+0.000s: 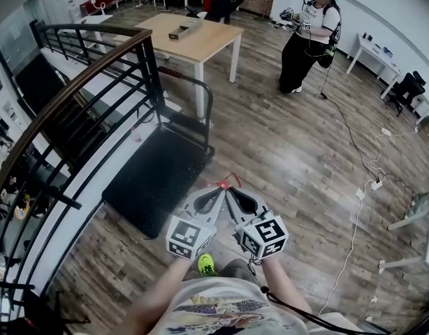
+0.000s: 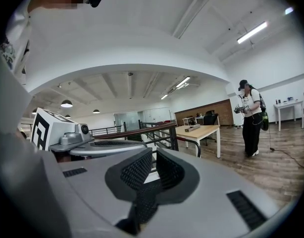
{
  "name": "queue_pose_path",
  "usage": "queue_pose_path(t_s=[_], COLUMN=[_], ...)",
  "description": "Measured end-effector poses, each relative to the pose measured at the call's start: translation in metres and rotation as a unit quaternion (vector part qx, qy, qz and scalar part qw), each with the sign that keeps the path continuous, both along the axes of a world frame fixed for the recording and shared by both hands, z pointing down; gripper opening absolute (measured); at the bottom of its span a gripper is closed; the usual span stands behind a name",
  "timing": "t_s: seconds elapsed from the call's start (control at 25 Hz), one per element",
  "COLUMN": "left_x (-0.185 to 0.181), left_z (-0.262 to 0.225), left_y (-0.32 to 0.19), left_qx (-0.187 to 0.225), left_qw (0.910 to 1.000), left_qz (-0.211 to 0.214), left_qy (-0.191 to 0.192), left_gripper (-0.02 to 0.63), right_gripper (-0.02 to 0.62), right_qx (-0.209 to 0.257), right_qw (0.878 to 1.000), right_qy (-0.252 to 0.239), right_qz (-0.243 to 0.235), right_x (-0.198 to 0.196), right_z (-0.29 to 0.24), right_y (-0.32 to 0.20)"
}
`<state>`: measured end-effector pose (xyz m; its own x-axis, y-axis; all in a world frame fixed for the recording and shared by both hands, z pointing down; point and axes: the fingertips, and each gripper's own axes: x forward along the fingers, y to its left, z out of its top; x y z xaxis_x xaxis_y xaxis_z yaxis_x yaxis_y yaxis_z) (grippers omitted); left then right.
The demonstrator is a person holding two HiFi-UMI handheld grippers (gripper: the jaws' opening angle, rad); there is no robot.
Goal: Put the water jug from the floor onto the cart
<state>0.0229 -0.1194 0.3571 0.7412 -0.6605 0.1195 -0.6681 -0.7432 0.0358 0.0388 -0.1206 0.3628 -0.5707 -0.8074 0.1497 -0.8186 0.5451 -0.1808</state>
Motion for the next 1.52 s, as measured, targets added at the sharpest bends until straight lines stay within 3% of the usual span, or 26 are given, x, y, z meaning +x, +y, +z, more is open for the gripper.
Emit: queue_pose_path(t_s=[0.36, 0.68, 1.12, 1.52], left_x=[0.015, 0.036, 0.089, 0.112], left_z=[0.017, 0.022, 0.036, 0.100], left_y=[-0.032, -0.086, -0.160, -0.213], left_qx=[-0.018, -0.018, -0.010, -0.051], left_qw=[0.9998, 0.9992, 0.9974, 0.9962], left_qz=[-0.008, -0.031, -0.067, -0.061], left_qy=[-0.004, -0.016, -0.024, -0.036], left_gripper=[0.012, 0.012, 0.012, 0.014], right_gripper=[0.031, 0.031, 0.031, 0.031], right_qx=[-0.011, -0.025, -0.028, -0.071], right_qw=[1.000, 0.999, 0.997, 0.992], right_qy=[0.029, 0.014, 0.019, 0.050], right_qz=[-0.006, -0.034, -0.072, -0.089], right_x=[0.015, 0.035, 0.088, 0.110], right_z=[0.019, 0.027, 0.042, 0.106], right_y=[-0.031, -0.086, -0.160, -0.209])
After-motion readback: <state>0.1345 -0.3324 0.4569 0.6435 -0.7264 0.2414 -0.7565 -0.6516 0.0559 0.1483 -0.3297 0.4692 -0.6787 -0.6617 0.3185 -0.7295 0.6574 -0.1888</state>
